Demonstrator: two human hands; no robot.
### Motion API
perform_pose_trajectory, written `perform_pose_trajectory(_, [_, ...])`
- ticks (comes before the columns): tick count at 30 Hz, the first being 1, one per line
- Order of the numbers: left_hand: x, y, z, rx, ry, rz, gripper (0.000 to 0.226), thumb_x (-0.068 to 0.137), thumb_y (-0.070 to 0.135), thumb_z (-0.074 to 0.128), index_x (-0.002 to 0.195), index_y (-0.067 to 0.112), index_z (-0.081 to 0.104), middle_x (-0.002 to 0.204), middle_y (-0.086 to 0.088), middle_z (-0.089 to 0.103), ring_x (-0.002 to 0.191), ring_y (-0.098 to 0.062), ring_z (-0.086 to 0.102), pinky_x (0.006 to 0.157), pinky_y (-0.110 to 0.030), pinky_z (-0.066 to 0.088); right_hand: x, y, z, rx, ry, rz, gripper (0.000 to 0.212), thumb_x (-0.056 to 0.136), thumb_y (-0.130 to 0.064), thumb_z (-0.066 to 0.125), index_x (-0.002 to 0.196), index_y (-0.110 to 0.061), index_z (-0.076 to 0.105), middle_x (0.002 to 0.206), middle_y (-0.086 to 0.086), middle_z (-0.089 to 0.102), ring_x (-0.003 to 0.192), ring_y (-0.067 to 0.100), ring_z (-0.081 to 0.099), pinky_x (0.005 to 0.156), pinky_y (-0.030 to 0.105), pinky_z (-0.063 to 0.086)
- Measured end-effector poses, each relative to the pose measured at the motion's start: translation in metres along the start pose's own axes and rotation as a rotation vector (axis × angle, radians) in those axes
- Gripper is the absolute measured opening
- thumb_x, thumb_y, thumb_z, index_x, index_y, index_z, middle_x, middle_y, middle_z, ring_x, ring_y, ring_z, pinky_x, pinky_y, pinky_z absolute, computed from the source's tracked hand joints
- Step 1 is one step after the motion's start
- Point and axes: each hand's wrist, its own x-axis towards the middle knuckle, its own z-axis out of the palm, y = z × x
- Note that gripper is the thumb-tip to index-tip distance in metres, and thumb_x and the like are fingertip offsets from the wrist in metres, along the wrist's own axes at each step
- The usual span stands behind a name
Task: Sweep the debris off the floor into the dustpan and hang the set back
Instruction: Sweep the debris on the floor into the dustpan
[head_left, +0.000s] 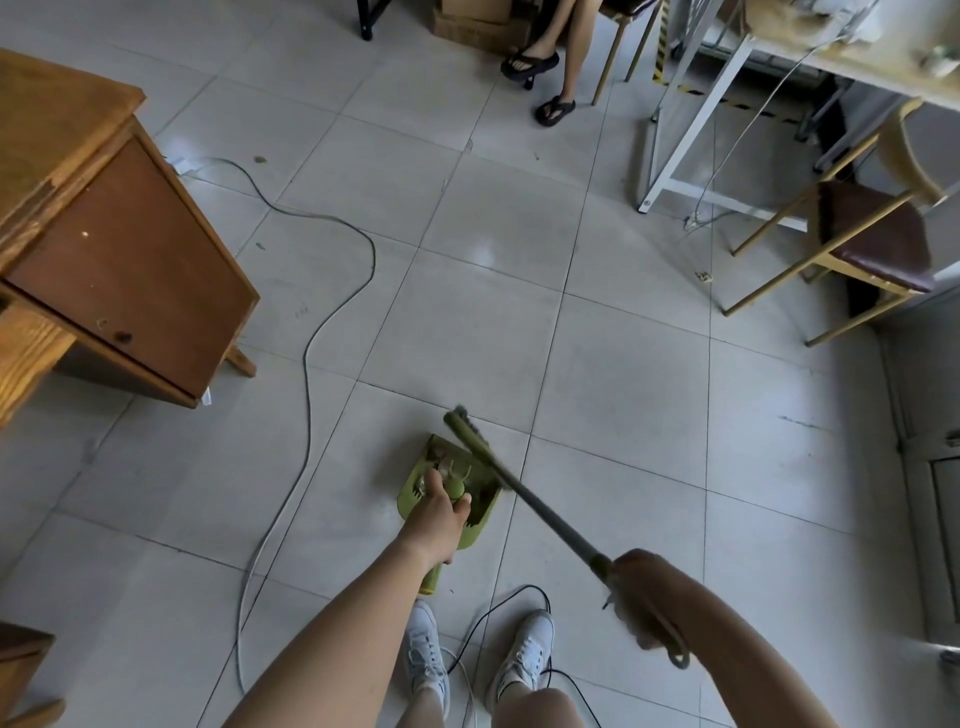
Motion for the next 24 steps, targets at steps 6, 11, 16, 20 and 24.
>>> perform_pose_trajectory(6, [0.006, -0.003, 0.000, 0.016, -0.014, 0.023, 0.038, 0.103, 0.032, 0.038, 0.127, 0.008, 0.021, 0.127, -0.027, 0.054, 0.048, -0.020, 0.051, 0.036, -0.023, 0.042, 0.046, -0.060, 0.011, -0.158, 0.209, -0.237, 0.019, 0.098, -0.023, 0.034, 0.100, -0.005, 0.038, 0.060, 0.016, 0.050, 0.036, 0.018, 0.044, 0.040, 0.024, 0.042])
perform_pose_trajectory(11, [0.011, -0.007, -0.005, -0.015, 0.002, -0.007, 0.036, 0.102, 0.033, 0.040, 0.124, 0.010, 0.023, 0.085, -0.013, 0.052, 0.044, -0.020, 0.049, 0.037, -0.025, 0.043, 0.089, -0.117, 0.033, -0.195, 0.245, -0.312, 0.010, 0.095, -0.013, 0.036, 0.101, -0.007, 0.041, 0.069, 0.012, 0.051, 0.049, 0.022, 0.049, 0.043, 0.026, 0.041])
perform_pose_trajectory(16, [0.014, -0.005, -0.004, -0.029, -0.017, 0.000, 0.034, 0.102, 0.034, 0.039, 0.122, 0.012, 0.022, 0.088, -0.012, 0.051, 0.045, -0.020, 0.049, 0.039, -0.027, 0.045, 0.104, -0.112, 0.066, -0.145, 0.161, -0.075, 0.016, 0.098, -0.017, 0.029, 0.111, -0.010, 0.036, 0.079, 0.016, 0.049, 0.046, 0.019, 0.042, 0.041, 0.025, 0.040])
perform_pose_trajectory(20, [0.014, -0.003, 0.001, -0.049, -0.035, 0.009, 0.036, 0.102, 0.033, 0.041, 0.122, 0.011, 0.021, 0.110, -0.028, 0.056, 0.047, -0.021, 0.050, 0.037, -0.026, 0.045, 0.095, -0.074, 0.093, -0.173, 0.063, -0.069, 0.040, 0.099, -0.018, 0.032, 0.139, -0.022, 0.025, 0.075, 0.011, 0.046, 0.048, 0.017, 0.045, 0.033, 0.023, 0.043])
perform_pose_trajectory(24, [0.012, -0.001, 0.008, -0.025, -0.038, -0.001, 0.057, 0.102, 0.034, 0.040, 0.143, 0.009, 0.010, 0.105, -0.026, 0.061, 0.047, -0.020, 0.050, 0.041, -0.026, 0.046, 0.078, -0.013, 0.116, -0.347, 0.029, -0.197, 0.046, 0.098, -0.015, 0.034, 0.143, -0.014, 0.025, 0.074, -0.008, 0.030, 0.060, 0.006, 0.035, 0.051, 0.025, 0.036])
